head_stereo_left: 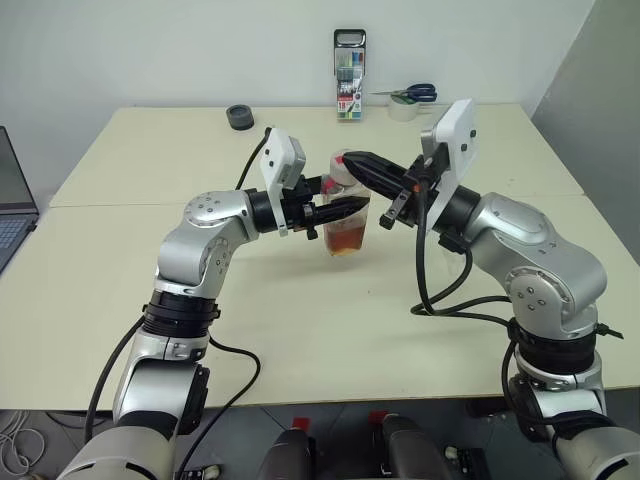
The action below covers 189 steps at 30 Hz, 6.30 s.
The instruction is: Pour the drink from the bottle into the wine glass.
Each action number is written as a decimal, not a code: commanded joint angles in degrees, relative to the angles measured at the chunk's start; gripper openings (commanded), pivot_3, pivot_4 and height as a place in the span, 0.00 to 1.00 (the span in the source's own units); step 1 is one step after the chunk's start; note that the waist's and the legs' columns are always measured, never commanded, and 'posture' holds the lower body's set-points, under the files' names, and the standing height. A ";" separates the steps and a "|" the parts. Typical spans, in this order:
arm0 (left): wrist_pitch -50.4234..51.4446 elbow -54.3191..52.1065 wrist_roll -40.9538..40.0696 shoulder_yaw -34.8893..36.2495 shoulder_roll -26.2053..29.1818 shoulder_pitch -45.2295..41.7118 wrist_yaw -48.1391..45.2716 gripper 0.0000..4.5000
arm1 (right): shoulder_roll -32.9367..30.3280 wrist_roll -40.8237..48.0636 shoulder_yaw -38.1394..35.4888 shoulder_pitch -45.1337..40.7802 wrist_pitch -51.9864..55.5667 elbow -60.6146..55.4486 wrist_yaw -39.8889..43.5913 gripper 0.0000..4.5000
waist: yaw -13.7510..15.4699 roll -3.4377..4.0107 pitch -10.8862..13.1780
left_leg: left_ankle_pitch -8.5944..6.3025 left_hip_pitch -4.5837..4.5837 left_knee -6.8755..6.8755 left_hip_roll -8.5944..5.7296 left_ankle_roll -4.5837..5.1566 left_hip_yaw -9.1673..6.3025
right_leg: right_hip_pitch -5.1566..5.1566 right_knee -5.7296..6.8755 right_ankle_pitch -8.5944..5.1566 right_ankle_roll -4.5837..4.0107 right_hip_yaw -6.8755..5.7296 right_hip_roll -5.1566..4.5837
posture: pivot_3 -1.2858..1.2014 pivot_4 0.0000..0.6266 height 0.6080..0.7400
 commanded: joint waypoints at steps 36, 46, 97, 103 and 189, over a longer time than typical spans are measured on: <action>5.09 -10.19 -7.22 -1.07 2.21 -0.18 -8.43 0.42 | -5.11 6.67 -1.19 -4.08 -0.32 4.86 14.89 0.43 | -0.02 0.00 0.00 | 0.00 0.01 0.00 -0.02 0.00 0.01 | 0.03 -0.03 0.00 0.00 0.00 0.02 | 0.52 0.24 1.00; 13.38 -16.72 -16.70 -3.33 6.66 -2.89 -20.95 0.42 | -11.02 7.94 7.27 -15.60 -2.58 18.37 45.08 0.43 | -0.22 0.06 0.06 | -0.12 0.17 0.00 0.06 0.23 -0.01 | 0.20 -0.04 -0.01 0.00 -0.04 0.25 | 0.52 0.24 1.00; 1.11 -6.26 -5.65 0.42 2.44 -1.19 -4.85 0.42 | -4.01 6.08 -4.99 -2.99 3.17 1.71 0.33 1.00 | 0.00 0.06 0.06 | -0.01 0.13 0.02 0.03 0.02 -0.02 | 0.14 0.01 -0.01 0.00 0.00 0.05 | 0.52 0.24 1.00; 0.93 -6.54 -5.53 0.54 2.48 -0.97 -4.66 0.42 | -7.21 7.29 -7.25 -2.37 3.88 2.08 1.15 1.00 | 0.01 0.06 0.06 | -0.01 0.13 0.02 0.02 0.02 -0.01 | 0.14 0.00 -0.01 0.00 0.00 0.05 | 0.52 0.24 1.00; 5.54 -14.78 -8.71 4.38 5.35 7.00 -0.51 0.42 | -10.05 -0.61 -7.89 18.02 -2.58 0.09 -3.17 0.40 | 0.21 0.07 0.07 | -0.01 0.06 -0.01 0.01 0.03 0.04 | 0.12 -0.06 -0.01 0.00 0.04 -0.03 | 0.52 0.24 1.00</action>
